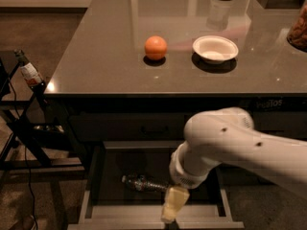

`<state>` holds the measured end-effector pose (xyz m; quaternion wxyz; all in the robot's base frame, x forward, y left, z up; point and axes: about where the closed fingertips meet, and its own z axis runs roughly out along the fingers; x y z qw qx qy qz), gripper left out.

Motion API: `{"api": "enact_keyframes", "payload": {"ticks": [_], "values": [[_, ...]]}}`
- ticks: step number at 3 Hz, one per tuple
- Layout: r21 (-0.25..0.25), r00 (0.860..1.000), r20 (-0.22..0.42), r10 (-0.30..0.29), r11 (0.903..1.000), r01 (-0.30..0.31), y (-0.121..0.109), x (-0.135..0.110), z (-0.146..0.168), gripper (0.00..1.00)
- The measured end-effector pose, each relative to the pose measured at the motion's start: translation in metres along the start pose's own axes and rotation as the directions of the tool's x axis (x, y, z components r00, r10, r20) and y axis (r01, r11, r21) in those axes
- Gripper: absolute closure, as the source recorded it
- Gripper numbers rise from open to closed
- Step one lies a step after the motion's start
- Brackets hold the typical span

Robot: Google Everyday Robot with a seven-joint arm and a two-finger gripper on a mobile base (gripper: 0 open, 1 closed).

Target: Pick water bottle from middle drawer and place on counter

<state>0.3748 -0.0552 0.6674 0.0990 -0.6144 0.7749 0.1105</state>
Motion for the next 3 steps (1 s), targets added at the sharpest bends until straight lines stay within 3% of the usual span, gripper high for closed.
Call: {"api": "enact_keyframes", "payload": {"ticks": [1,2,3], "values": [[-0.046,0.998,0.020,0.053,0.9976,-0.052,-0.005,0.004,0.073,0.00],[-0.059,0.995,0.022,0.093,0.9941,-0.091,-0.019,0.004,0.116,0.00],[-0.066,0.995,0.023,0.099,0.9931,-0.097,-0.019,0.004,0.123,0.00]]}}
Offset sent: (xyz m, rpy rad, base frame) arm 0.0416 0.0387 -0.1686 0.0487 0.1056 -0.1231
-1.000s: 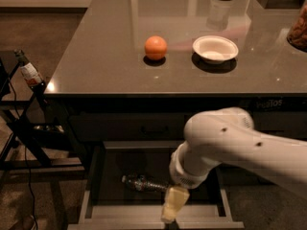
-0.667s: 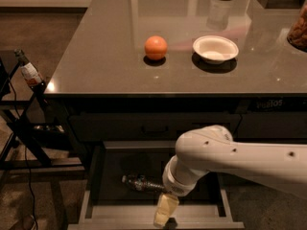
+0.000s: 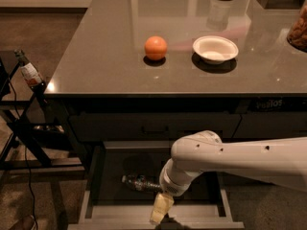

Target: Pick water bottle from middle drawer and place on counter

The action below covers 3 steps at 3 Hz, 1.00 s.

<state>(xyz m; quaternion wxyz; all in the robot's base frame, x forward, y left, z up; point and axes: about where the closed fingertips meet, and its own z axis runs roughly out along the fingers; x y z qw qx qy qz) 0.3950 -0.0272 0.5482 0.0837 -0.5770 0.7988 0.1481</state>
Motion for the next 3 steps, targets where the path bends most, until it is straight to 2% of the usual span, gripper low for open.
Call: {"api": "enact_keyframes", "payload": {"ticks": [1,2,3], "values": [[-0.010,0.999,0.037,0.015,0.9998,-0.015,-0.002,-0.003,0.011,0.00],[-0.003,0.989,0.139,0.047,0.9989,-0.047,-0.021,-0.015,0.034,0.00],[0.019,0.978,0.202,0.061,0.9976,-0.066,-0.043,-0.027,0.053,0.00]]}}
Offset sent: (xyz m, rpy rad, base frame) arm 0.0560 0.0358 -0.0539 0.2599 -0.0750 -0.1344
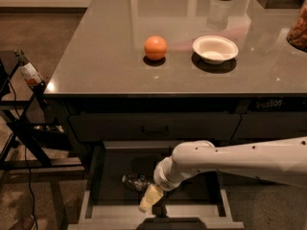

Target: Pick water bottle from middle drawer and place on counter

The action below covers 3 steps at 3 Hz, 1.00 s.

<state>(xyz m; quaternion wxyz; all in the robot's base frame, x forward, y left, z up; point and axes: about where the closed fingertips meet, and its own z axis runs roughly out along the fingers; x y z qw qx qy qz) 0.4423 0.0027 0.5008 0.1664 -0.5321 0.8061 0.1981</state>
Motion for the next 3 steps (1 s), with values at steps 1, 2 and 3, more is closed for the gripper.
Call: {"api": "enact_keyframes", "payload": {"ticks": [1,2,3], "values": [[0.010,1.000,0.011,0.004,0.9999,-0.004,-0.012,-0.002,0.019,0.00],[0.001,1.000,-0.007,0.003,1.0000,-0.003,-0.023,-0.001,0.044,0.00],[0.006,1.000,-0.026,-0.011,0.9999,0.011,-0.035,-0.001,0.061,0.00]]}}
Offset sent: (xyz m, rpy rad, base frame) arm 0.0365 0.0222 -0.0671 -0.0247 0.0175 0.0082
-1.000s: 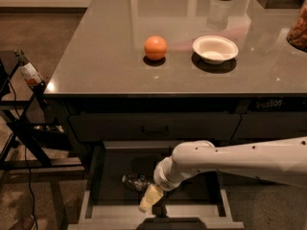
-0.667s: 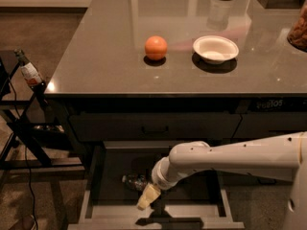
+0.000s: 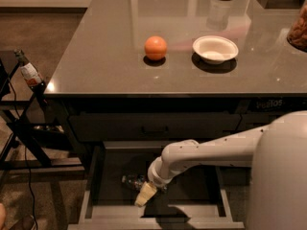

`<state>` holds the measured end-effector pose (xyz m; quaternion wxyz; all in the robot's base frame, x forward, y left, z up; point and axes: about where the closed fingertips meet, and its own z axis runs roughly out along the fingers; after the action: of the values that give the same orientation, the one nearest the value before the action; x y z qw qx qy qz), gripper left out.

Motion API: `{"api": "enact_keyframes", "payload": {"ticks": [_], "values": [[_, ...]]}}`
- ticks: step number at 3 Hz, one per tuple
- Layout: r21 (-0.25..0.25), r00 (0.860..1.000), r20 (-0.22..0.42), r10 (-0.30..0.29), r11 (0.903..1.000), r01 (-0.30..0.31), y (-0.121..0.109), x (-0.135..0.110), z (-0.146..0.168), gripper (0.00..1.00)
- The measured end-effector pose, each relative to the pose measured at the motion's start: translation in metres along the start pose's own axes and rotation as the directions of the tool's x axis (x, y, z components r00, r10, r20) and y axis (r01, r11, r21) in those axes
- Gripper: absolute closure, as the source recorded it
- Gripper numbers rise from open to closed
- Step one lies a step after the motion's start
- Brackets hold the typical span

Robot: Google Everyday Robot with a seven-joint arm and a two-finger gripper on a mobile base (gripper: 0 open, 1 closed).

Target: Pick water bottle from middle drawer and place on counter

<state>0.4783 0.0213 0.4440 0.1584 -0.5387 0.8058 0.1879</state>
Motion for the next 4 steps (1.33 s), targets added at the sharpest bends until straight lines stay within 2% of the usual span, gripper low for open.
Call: {"api": "enact_keyframes", "payload": {"ticks": [4], "values": [[-0.002,0.995,-0.100,-0.027,0.9996,0.027,-0.033,0.037,0.047,0.00]]}}
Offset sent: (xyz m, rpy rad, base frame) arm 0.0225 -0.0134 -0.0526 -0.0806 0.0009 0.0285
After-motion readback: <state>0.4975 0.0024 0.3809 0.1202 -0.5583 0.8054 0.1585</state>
